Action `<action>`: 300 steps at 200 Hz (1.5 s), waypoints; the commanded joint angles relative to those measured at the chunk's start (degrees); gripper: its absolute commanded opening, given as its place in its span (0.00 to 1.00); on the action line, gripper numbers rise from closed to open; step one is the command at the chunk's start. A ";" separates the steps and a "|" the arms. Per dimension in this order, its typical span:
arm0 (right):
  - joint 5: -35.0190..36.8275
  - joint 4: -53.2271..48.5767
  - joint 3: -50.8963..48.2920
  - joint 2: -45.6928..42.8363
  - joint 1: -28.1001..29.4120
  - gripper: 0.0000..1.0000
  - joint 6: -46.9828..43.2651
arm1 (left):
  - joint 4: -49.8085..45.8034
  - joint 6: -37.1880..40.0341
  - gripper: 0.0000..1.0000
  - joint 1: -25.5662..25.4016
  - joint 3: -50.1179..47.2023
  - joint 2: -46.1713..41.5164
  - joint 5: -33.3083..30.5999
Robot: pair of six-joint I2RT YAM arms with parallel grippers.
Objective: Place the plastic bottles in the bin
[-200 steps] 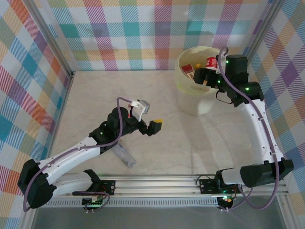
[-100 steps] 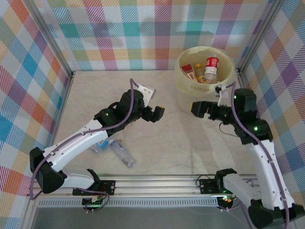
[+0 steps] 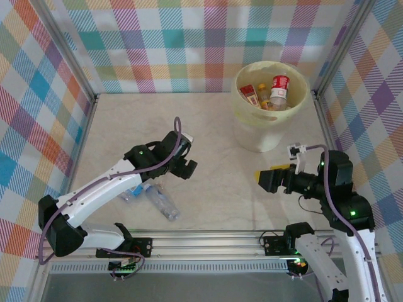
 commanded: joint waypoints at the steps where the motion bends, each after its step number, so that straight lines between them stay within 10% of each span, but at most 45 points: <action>1: 0.30 -3.09 -2.34 -2.14 0.04 1.00 -1.07 | -5.73 -2.87 1.00 1.44 0.71 3.16 -0.36; 112: -2.26 1.87 -9.64 -3.66 0.05 1.00 2.29 | -7.96 -10.01 0.86 15.76 1.90 18.08 10.87; 300: 0.51 3.77 -11.77 -3.22 0.07 1.00 6.97 | -6.50 -7.13 0.70 19.88 1.27 30.17 12.79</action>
